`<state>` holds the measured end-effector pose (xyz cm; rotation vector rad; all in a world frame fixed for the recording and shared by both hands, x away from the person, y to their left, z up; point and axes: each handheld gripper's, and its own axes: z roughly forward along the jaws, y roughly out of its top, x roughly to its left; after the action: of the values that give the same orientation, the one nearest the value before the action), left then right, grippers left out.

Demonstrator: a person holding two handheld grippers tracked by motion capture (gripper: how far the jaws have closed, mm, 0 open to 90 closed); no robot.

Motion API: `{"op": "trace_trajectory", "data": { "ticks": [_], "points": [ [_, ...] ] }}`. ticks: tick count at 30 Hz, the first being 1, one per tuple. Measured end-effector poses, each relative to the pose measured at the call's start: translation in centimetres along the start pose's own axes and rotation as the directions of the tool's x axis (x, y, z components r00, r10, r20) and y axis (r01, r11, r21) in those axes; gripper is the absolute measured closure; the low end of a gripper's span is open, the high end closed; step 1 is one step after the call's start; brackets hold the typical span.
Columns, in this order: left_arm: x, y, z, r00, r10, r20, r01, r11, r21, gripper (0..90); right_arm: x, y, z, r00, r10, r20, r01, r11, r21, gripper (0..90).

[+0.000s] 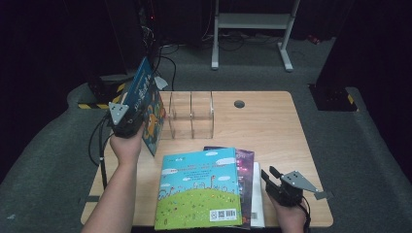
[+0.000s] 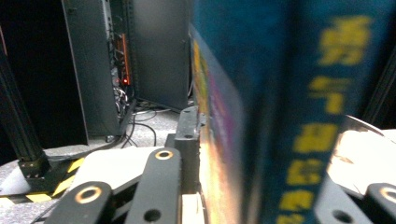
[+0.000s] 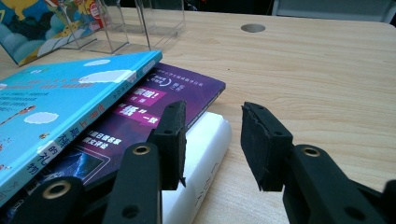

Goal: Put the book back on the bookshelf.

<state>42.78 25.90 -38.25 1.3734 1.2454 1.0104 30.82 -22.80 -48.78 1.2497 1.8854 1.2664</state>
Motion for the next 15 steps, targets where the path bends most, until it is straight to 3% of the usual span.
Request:
{"op": "trace_trajectory", "data": {
  "ticks": [15],
  "points": [
    [-0.24,-0.45,-0.58,0.9988,-0.009,0.049,0.007,0.9995,0.030,55.2,0.20,-0.06,0.13,1.0000,0.000,-0.004,0.000,1.000,0.006,59.8]
  ]
}}
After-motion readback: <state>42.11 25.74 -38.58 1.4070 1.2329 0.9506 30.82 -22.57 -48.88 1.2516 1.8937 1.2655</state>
